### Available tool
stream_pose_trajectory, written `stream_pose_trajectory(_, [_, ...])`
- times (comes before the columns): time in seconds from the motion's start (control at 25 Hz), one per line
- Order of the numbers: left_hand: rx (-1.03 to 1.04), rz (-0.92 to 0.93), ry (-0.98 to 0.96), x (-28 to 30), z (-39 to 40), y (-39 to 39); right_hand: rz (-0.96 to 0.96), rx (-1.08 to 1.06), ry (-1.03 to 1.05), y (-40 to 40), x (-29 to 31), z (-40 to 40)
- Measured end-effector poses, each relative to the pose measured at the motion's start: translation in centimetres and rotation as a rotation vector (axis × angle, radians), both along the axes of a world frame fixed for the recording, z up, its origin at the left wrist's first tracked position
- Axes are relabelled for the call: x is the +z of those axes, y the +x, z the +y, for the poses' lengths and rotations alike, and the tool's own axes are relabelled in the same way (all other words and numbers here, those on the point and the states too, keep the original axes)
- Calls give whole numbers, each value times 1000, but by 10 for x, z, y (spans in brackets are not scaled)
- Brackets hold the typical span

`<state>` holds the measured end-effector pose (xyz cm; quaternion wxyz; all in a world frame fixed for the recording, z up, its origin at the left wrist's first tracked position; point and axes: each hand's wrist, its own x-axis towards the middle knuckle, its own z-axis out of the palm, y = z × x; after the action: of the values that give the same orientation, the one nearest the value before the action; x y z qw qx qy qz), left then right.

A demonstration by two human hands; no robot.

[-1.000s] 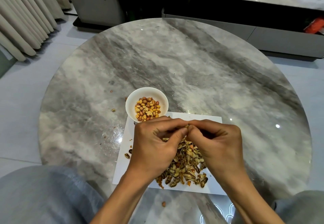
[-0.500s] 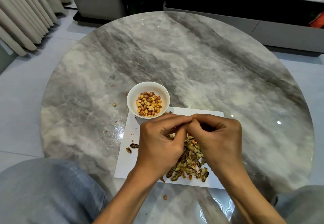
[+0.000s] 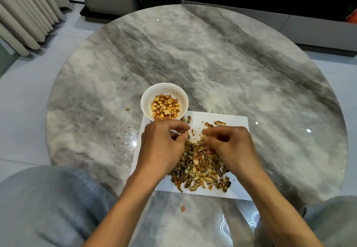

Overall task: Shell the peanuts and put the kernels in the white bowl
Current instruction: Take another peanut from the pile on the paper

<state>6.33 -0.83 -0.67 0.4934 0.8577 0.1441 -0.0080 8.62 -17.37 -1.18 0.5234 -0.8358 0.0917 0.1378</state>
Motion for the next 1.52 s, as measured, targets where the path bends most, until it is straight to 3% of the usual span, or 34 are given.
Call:
stream_pose_trajectory(0.12, [-31, 64, 158, -4, -1, 0, -136, 22, -293, 4, -8, -13])
stream_pose_trajectory(0.24, [-86, 132, 250, -9, -3, 0, -241, 93, -440, 15, -14, -15])
stream_pose_trajectory(0.44, [-63, 111, 305, -4, -3, 0, -267, 284, -580, 19, -35, 3])
stream_pose_trajectory(0.72, [-81, 74, 231, -8, -6, 1, -237, 486, -671, 27, -35, -16])
stream_pose_trajectory(0.8, [-78, 41, 196, -11, -6, 2, -262, 410, -562, 26, -32, -18])
stream_pose_trajectory(1.0, [-56, -48, -248, -6, -7, 7, -38, 189, 189, 8, 4, -13])
stream_pose_trajectory(1.2, [-88, -179, -467, 5, -8, 5, -32, 0, 535, -4, 20, 0])
stream_pose_trajectory(1.4, [-78, -256, -514, 10, -11, 4, -61, -8, 609, -6, 20, 7])
stream_pose_trajectory(1.52, [-82, -237, -563, 11, -9, 3, -195, 37, 380, -8, 18, 5])
